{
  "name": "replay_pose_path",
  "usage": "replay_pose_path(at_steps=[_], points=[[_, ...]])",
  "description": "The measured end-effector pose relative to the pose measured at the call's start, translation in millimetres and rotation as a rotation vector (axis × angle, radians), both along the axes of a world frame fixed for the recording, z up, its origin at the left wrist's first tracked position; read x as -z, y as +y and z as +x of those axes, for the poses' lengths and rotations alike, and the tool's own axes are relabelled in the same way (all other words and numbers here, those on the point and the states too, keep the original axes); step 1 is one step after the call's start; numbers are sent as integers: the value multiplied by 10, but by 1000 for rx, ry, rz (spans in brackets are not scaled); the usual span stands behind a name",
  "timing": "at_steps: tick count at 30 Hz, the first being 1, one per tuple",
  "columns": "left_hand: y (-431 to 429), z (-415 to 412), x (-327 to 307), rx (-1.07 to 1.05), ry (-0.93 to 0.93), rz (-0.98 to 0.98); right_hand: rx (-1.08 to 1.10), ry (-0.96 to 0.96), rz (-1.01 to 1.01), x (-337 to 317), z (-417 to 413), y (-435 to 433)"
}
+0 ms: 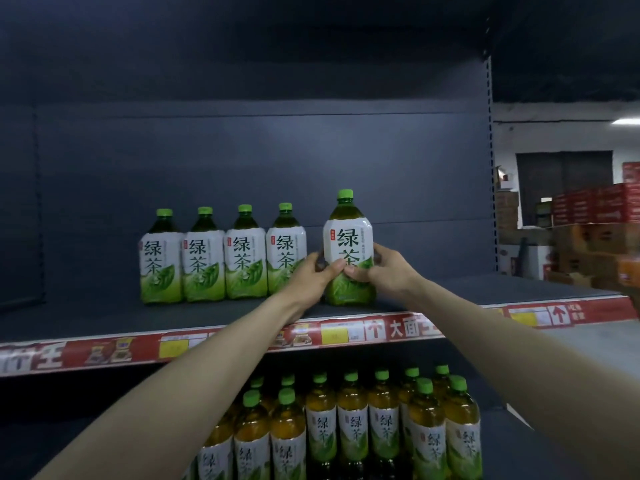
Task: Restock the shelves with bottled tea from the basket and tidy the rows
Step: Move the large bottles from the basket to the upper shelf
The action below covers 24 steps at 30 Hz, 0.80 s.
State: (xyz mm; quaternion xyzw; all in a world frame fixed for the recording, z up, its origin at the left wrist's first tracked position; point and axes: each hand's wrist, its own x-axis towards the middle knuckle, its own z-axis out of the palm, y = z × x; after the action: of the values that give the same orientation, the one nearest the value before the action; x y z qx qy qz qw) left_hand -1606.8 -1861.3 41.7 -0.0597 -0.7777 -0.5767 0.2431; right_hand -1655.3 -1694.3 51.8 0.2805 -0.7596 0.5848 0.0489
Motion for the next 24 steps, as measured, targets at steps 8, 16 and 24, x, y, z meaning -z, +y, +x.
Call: replay_pose_path(at_steps=[8, 16, 24], points=[[-91, -148, 62, -217, -1, 41, 254, 188, 137, 191, 349, 23], [-161, -245, 44, -301, -133, -117, 193, 103, 185, 53, 142, -194], [-152, -252, -14, -205, -231, -216, 95, 54, 284, -10, -23, -425]])
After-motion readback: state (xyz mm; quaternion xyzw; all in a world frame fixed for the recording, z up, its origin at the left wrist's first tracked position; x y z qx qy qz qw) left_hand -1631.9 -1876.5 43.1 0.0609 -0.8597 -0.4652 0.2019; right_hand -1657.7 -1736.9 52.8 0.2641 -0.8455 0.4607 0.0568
